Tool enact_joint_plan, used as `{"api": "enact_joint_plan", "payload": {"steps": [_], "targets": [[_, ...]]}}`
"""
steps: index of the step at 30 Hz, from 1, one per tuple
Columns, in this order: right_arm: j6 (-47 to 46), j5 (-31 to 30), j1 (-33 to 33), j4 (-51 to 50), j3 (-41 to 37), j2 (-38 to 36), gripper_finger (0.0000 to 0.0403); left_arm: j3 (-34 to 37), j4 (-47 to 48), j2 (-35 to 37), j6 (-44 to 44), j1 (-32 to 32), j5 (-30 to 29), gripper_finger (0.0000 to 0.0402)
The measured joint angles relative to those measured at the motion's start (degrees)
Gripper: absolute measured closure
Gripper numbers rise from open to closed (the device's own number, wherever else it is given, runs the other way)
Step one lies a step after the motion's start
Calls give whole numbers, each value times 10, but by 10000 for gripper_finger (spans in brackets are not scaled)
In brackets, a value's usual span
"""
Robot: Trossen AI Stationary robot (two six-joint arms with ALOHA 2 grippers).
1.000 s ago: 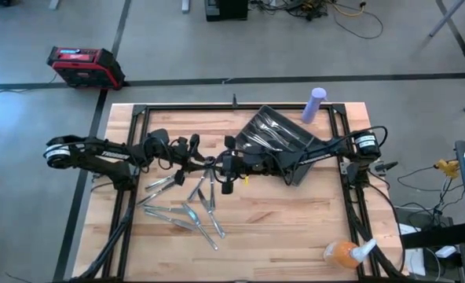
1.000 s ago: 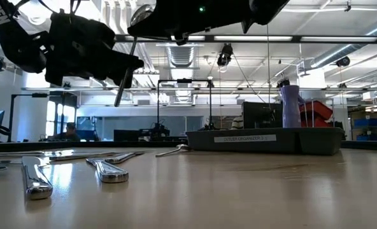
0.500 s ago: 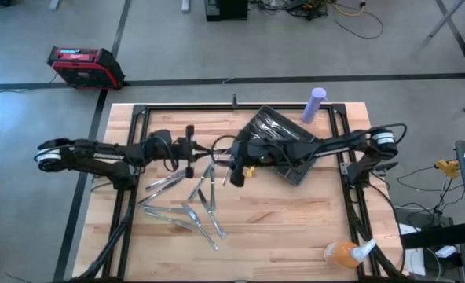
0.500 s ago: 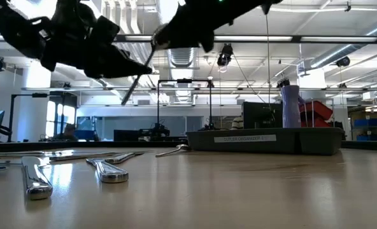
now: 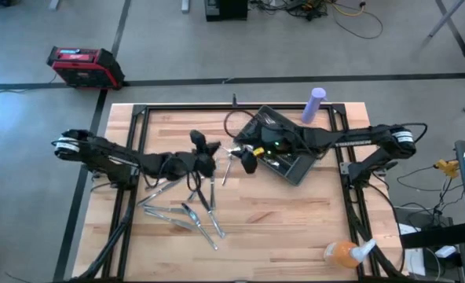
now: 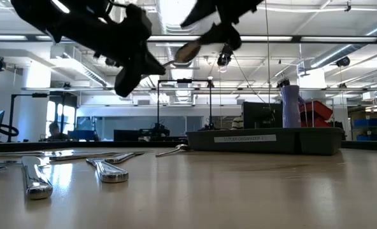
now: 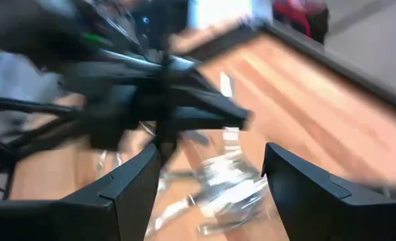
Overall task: Sort silverware
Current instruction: Put the spoon into the bottom middle left compartment of the silverware tray
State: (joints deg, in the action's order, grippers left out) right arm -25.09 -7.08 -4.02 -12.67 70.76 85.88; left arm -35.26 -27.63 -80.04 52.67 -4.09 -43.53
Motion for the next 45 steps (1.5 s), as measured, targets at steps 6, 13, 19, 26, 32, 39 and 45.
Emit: {"api": "enact_joint_plan", "payload": {"steps": [6, 13, 19, 26, 32, 39, 45], "targets": [[-31, 100, -36, -29, 0, 26, 181, -66, 2, -74, 124, -47, -60, 401], [-29, 135, -32, -55, 0, 51, 201, -119, 21, -134, 159, -53, -71, 402], [-36, 131, -31, -64, -1, 66, 219, -125, 20, -132, 159, -55, -65, 402], [-19, 123, -31, -50, 0, 77, 306, -126, 57, -127, 115, -57, -15, 401], [14, 125, -30, -50, 0, 80, 393, -127, 69, -126, 80, -56, -6, 399], [24, 117, -32, -61, 0, 80, 400, -127, 122, -107, 11, -53, 34, 360], [35, 115, -39, -81, 0, 76, 401, -117, 190, -51, -59, -41, 66, 302]]}}
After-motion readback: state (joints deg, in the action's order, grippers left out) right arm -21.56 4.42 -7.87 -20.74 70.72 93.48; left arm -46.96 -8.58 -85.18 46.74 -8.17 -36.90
